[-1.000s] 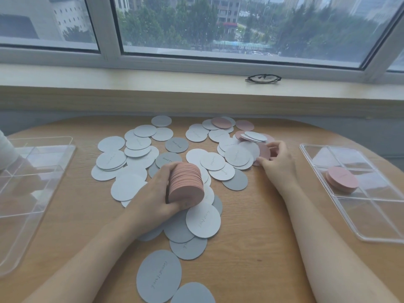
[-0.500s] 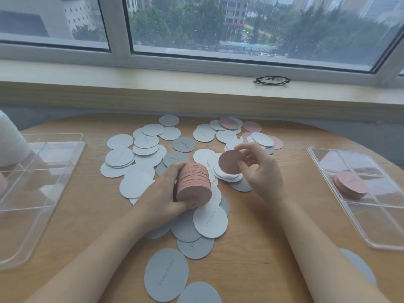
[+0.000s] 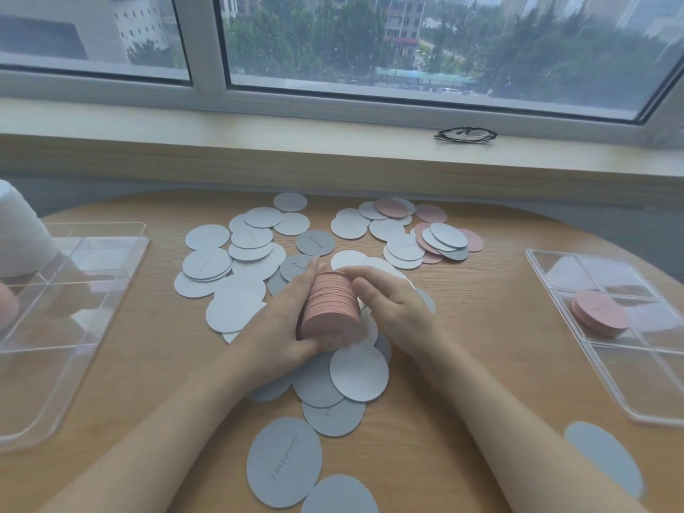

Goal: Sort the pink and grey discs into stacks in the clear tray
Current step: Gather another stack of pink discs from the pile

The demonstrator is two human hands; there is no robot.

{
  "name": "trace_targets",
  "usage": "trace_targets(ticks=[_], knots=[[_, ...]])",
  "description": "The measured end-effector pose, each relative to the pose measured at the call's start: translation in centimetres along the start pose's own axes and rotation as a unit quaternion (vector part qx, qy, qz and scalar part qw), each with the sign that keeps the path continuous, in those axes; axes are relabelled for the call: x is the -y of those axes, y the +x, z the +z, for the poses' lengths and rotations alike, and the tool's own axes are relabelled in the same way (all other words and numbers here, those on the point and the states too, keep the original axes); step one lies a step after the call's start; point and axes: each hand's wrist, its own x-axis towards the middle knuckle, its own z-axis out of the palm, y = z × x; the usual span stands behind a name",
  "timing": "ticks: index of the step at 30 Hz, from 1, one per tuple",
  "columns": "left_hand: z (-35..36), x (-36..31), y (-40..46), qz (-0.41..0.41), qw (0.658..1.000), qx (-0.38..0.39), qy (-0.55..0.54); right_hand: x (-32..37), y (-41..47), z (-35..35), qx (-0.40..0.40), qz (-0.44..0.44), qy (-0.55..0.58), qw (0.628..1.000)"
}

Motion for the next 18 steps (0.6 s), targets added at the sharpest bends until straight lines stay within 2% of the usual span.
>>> trace_targets(ticks=[2,4,5,7,10,12,14,16,18], knots=[[-0.1,0.0,0.0,0.007,1.0,-0.006,0.007,0.2,0.0,0.0,0.039,0.007,0.001,0.999],[-0.1,0.0,0.0,0.006,1.0,-0.008,-0.016,0.3,0.2,-0.6,0.041,-0.001,-0.006,0.999],[-0.1,0.0,-0.1,0.004,1.0,-0.009,-0.029,0.2,0.4,-1.2,0.016,-0.007,-0.017,1.0],[0.0,0.0,-0.2,0.005,0.999,-0.016,-0.037,-0.8,1.3,-2.8,-0.093,-0.011,-0.081,0.992],[0.0,0.0,-0.2,0.004,0.999,-0.018,-0.04,-3.8,2.8,-6.5,-0.236,0.027,-0.271,0.933],[0.0,0.1,-0.2,0.003,0.999,-0.018,-0.04,-5.4,3.5,-8.8,-0.231,0.069,-0.395,0.886],[0.0,0.1,-0.2,0.005,0.999,-0.019,-0.04,-6.2,4.1,-10.4,-0.186,0.103,-0.468,0.858],[0.0,0.1,-0.2,0.008,0.999,-0.022,-0.037,-6.5,4.9,-11.3,-0.151,0.116,-0.507,0.841],[0.0,0.2,-0.2,0.007,0.999,-0.02,-0.036,-6.4,5.8,-11.8,-0.128,0.136,-0.506,0.842]])
